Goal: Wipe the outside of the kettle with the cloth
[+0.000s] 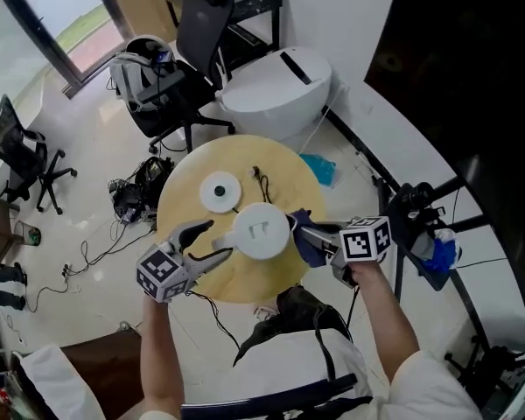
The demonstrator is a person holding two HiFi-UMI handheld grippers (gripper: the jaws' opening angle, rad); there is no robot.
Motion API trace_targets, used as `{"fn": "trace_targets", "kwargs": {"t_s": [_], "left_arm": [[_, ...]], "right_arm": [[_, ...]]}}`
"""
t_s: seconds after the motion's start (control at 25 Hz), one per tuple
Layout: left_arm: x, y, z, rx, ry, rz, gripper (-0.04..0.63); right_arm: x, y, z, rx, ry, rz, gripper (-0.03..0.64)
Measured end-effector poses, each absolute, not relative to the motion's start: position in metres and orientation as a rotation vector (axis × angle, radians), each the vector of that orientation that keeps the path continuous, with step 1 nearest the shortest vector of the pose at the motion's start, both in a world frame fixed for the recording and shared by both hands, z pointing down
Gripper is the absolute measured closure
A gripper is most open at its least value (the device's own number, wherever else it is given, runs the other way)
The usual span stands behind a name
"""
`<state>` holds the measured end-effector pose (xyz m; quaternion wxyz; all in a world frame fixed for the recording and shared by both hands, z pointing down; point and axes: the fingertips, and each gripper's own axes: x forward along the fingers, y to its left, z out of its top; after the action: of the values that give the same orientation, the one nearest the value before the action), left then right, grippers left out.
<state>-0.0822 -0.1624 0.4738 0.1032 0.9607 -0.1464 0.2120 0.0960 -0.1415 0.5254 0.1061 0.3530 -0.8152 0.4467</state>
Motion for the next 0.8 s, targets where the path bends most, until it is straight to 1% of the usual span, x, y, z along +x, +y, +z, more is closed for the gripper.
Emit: {"fn": "trace_targets", "kwargs": {"t_s": [0.08, 0.16, 0.2, 0.24, 0.4, 0.44, 0.48, 0.52, 0.8], "left_arm": [[-0.085, -0.162, 0.459, 2.845, -0.578, 0.601, 0.339], [-0.085, -0.159, 0.448, 2.822, -0.771, 0.604, 0.484], [-0.082, -0.155, 0.445, 2.799, -0.847, 0.594, 0.544], [-0.076, -0.149, 0.442, 2.774, -0.891, 0.572, 0.563], [-0.059, -0.135, 0.450, 2.604, -1.043, 0.453, 0.558], [-0.057, -0.135, 0.456, 2.537, -1.095, 0.432, 0.540], [-0.057, -0.135, 0.463, 2.472, -1.142, 0.416, 0.476], [-0.057, -0.134, 0.469, 2.414, -1.191, 0.407, 0.453], [-0.069, -0.134, 0.468, 2.115, -1.635, 0.426, 0.452]], "right_arm": [[0.098, -0.143, 0.524, 1.036, -2.396, 1.279, 0.534], [0.102, -0.146, 0.523, 1.038, -2.395, 1.236, 0.534], [0.105, -0.148, 0.522, 1.038, -2.399, 1.222, 0.534], [0.107, -0.151, 0.521, 1.033, -2.404, 1.213, 0.535], [0.108, -0.172, 0.521, 0.909, -2.437, 1.199, 0.534], [0.107, -0.177, 0.522, 0.858, -2.450, 1.209, 0.534], [0.106, -0.181, 0.523, 0.805, -2.465, 1.226, 0.534], [0.104, -0.184, 0.522, 0.750, -2.482, 1.246, 0.534], [0.083, -0.208, 0.513, 0.351, -2.539, 1.241, 0.534]]}}
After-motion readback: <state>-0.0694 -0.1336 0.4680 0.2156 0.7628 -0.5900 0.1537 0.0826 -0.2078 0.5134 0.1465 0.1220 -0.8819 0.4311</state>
